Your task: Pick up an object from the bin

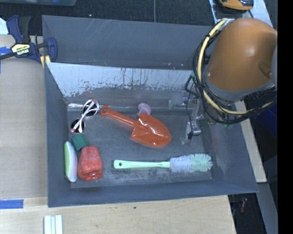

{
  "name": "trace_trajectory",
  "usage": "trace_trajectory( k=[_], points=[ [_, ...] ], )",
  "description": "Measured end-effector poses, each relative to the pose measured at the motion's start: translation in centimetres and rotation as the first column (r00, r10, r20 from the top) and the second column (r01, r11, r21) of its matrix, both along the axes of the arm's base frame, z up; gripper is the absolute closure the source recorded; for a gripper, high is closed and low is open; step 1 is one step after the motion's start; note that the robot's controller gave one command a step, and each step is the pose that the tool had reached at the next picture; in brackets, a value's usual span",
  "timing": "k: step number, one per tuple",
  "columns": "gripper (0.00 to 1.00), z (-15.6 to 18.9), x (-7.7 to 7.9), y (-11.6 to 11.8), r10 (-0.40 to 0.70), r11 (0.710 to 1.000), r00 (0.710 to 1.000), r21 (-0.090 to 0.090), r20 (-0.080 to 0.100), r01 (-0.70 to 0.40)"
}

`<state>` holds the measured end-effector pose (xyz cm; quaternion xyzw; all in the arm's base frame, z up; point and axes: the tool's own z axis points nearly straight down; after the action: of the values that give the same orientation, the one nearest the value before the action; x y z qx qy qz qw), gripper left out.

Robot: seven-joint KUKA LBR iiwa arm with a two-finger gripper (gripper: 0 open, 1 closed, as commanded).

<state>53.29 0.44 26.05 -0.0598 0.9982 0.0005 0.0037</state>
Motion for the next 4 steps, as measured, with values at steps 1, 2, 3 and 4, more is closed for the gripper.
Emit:
trace_trajectory(
  k=[1,2,3,4],
  points=[
    [1.00,-12.2,0.8,0.3,-0.107,0.994,0.994,0.003,-0.002,0.107],
    [1.00,-12.1,0.9,0.3,-0.108,0.994,0.994,0.003,-0.001,0.108],
    [0.00,-19.1,1.7,2.2,0.024,1.000,1.000,0.002,-0.002,-0.024],
    [0.00,-19.0,1.8,2.2,0.022,1.000,1.000,0.002,0.001,-0.022]
  ],
)
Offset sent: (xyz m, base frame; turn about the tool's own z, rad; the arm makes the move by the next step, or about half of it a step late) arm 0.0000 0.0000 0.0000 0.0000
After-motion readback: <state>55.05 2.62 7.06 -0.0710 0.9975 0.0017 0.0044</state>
